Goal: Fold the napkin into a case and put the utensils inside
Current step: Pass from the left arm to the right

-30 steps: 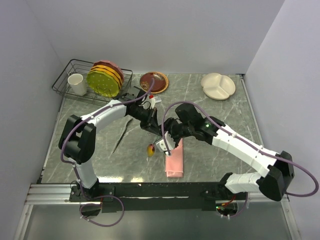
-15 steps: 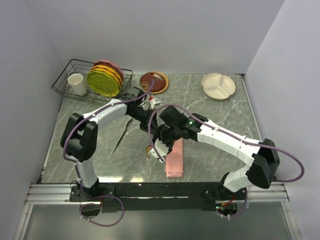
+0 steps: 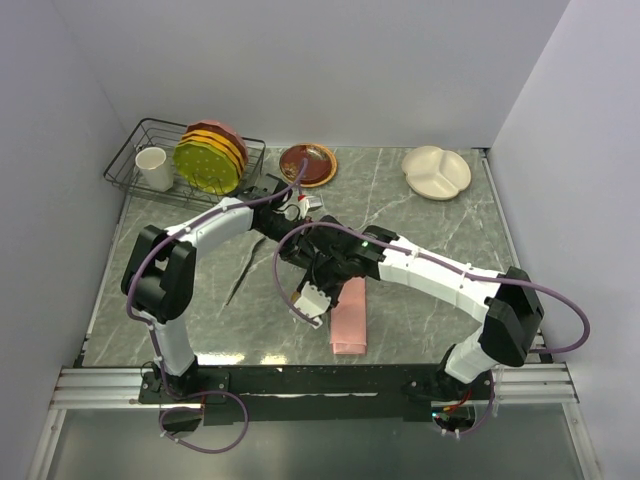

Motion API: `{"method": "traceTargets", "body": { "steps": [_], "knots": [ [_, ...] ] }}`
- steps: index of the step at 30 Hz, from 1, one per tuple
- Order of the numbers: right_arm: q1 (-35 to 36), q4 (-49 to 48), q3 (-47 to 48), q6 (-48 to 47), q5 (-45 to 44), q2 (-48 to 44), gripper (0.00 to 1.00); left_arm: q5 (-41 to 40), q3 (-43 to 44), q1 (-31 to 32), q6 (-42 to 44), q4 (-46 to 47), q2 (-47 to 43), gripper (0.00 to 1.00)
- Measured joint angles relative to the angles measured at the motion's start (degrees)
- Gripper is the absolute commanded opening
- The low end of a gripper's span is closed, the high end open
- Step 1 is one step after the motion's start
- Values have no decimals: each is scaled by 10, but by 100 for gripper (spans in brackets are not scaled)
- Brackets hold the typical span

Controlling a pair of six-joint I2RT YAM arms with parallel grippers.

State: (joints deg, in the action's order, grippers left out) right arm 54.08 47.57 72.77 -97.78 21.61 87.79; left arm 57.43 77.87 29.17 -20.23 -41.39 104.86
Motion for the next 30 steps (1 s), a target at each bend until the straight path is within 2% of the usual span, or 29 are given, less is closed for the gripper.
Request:
{"method": "traceTargets", "body": {
  "steps": [10,13,14,16,18,19,22,24,27,30],
  "knots": [
    [14,3,7,2,-10,12,25,3,-1,0,-2,2,0,1],
    [14,5,13,7,-12,18,12,3,-1,0,-2,2,0,1],
    [14,7,14,7,-13,18,3,4,-1,-1,-2,2,0,1],
    [14,10,14,12,-14,18,0,4,-1,-2,-2,2,0,1],
    [14,10,16,21,-14,18,0,4,-1,-3,-3,2,0,10],
    [14,10,16,26,-14,18,0,4,-1,-5,-3,2,0,26],
    [14,5,24,65,-12,18,0,0,-4,-12,-6,8,-4,53],
    [14,-2,28,110,-10,14,0,-5,-23,-32,-16,30,-17,60],
    [7,-28,29,217,-8,-9,0,-32,-76,-88,-42,78,-64,58],
    [-12,-82,23,367,-23,-53,0,-88,-115,-150,-57,127,-130,58]
  ]
}}
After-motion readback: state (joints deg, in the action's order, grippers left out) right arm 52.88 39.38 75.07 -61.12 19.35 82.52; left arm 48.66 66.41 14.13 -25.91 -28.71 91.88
